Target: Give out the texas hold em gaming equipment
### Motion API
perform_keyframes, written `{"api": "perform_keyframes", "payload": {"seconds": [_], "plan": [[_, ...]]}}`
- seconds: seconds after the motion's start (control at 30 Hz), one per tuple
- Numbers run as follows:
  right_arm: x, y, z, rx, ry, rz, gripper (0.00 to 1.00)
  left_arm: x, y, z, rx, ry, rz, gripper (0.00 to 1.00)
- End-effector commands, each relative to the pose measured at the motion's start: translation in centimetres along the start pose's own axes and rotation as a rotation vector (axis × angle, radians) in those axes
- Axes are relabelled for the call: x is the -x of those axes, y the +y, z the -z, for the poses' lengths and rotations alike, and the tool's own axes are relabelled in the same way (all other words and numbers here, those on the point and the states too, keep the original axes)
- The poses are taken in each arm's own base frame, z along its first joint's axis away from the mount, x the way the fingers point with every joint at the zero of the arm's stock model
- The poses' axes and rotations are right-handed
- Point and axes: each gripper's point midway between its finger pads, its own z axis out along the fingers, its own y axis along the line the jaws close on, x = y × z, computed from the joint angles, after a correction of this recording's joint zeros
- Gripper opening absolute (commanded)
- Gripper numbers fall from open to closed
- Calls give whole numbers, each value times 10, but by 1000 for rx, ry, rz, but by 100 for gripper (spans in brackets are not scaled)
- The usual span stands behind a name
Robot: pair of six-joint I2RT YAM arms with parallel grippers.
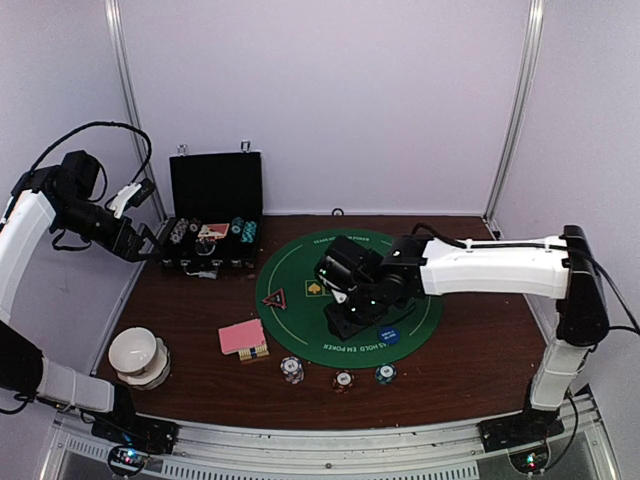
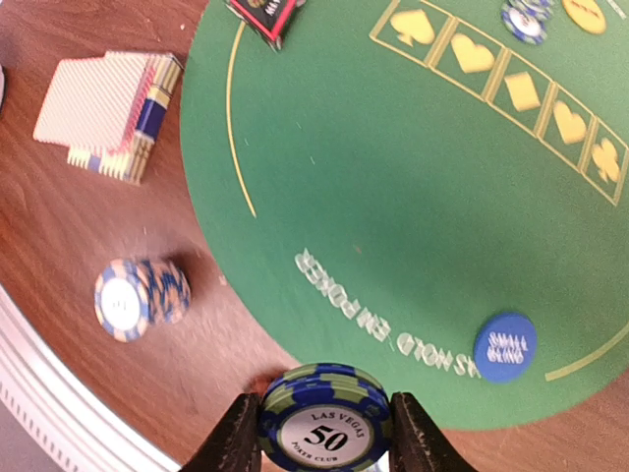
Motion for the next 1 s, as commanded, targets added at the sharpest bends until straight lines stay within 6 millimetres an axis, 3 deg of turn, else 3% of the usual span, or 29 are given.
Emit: {"api": "perform_keyframes", "payload": {"seconds": [0.0,0.23,0.37,0.53,0.73,0.83,0.97], "plan": [[22,16,-41,-26,-7,50,11,6,-1,8,15,-29,-24,98],[71,34,-102,-45,-46,98,10,8,-6,8,-16,-43,-24,98],[91,37,-128,-61,-54,108,10,9,-8,9,-19,-50,-25,97],[102,39,-145,-44,-56,92,10,8,-8,12,-9,-55,-35,98],[96,35,-158,-39,-30,79,12,7,-7,11,-5,-50,-36,97],[92,34,-164,-32,-12,77,21,7,-8,10,-12,-48,-34,97],[88,30,-169,-33,7,72,43,7,-8,11,-10,-52,-35,98]]}}
